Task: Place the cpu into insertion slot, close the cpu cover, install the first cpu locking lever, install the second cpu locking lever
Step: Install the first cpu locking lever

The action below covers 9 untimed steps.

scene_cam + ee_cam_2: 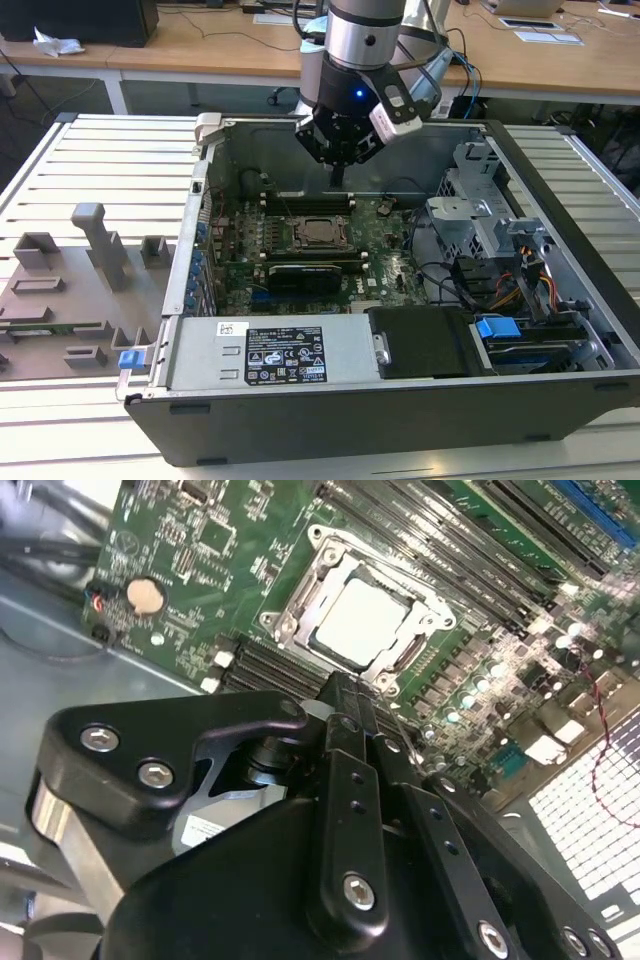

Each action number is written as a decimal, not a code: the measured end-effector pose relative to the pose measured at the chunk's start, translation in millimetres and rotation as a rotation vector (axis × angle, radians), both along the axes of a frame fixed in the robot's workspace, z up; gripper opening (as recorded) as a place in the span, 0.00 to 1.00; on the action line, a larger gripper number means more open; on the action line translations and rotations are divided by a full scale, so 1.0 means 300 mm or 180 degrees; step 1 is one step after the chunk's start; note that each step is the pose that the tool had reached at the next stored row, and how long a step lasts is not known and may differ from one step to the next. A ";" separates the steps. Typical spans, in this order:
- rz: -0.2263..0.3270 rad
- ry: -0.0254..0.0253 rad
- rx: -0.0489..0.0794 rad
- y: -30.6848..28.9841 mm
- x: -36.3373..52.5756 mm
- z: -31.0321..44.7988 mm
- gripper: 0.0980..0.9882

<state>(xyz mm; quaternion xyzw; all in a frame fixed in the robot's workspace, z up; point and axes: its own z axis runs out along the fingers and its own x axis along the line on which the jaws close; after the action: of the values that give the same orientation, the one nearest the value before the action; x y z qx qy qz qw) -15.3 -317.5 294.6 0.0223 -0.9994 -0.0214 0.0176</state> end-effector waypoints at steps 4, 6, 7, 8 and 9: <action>0.0054 0.0000 0.0036 0.000 0.000 0.000 0.01; 0.0054 0.0000 0.0036 0.000 0.000 0.000 0.01; 0.0054 0.0000 0.0036 0.000 0.000 0.000 0.01; 0.0055 0.0000 0.0036 0.000 -0.005 0.000 0.01; 0.0054 0.0000 0.0036 0.000 -0.019 0.000 0.01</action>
<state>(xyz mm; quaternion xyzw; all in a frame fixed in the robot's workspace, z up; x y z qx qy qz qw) -21.0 -317.5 294.6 0.0309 -0.9990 -0.0269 0.0176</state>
